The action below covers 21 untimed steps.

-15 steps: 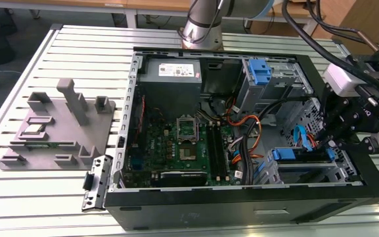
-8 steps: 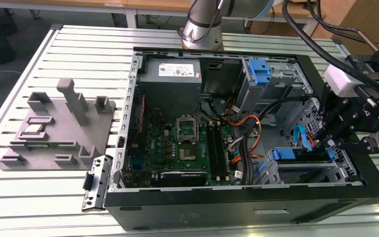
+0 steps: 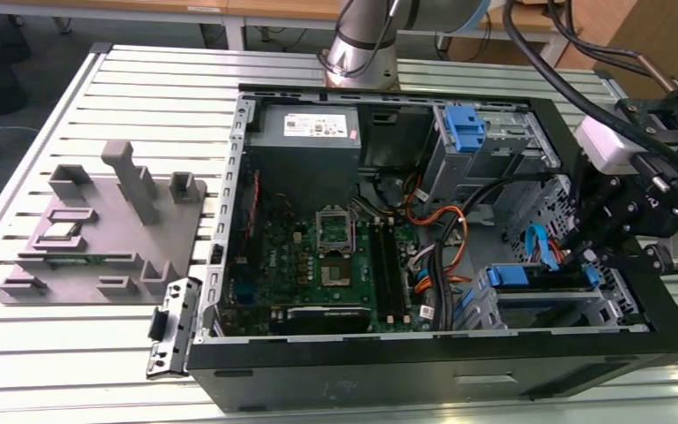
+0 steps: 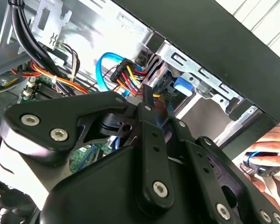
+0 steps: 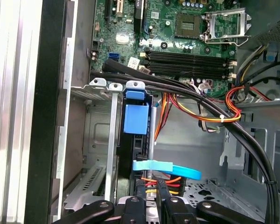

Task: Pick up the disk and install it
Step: 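Insert the second disk wire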

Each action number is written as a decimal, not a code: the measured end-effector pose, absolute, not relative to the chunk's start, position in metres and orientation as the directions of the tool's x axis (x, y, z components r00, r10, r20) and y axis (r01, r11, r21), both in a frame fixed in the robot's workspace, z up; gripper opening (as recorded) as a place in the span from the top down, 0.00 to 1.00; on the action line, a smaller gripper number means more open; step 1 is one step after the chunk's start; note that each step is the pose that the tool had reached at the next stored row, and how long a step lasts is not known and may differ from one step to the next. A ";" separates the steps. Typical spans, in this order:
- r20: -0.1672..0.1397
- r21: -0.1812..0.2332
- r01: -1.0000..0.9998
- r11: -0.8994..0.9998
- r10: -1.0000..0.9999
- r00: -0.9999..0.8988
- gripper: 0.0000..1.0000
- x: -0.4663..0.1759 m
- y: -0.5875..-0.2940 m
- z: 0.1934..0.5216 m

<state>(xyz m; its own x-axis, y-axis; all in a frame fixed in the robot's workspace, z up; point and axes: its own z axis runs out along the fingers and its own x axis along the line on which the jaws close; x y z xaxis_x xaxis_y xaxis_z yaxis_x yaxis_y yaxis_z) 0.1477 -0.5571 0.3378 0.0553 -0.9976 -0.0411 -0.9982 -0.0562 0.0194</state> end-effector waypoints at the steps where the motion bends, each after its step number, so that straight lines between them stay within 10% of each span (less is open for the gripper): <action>1: -0.041 0.019 -0.998 -0.056 -0.998 0.055 0.76 0.147 -0.557 0.338; 21: -0.052 0.019 -0.998 -0.056 -0.997 0.055 0.76 0.147 -0.558 0.335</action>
<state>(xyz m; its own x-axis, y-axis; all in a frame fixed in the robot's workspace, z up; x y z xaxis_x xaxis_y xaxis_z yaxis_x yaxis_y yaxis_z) 0.1472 -0.5578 0.3347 0.0554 -0.9971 -0.0520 -0.9982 -0.0564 0.0188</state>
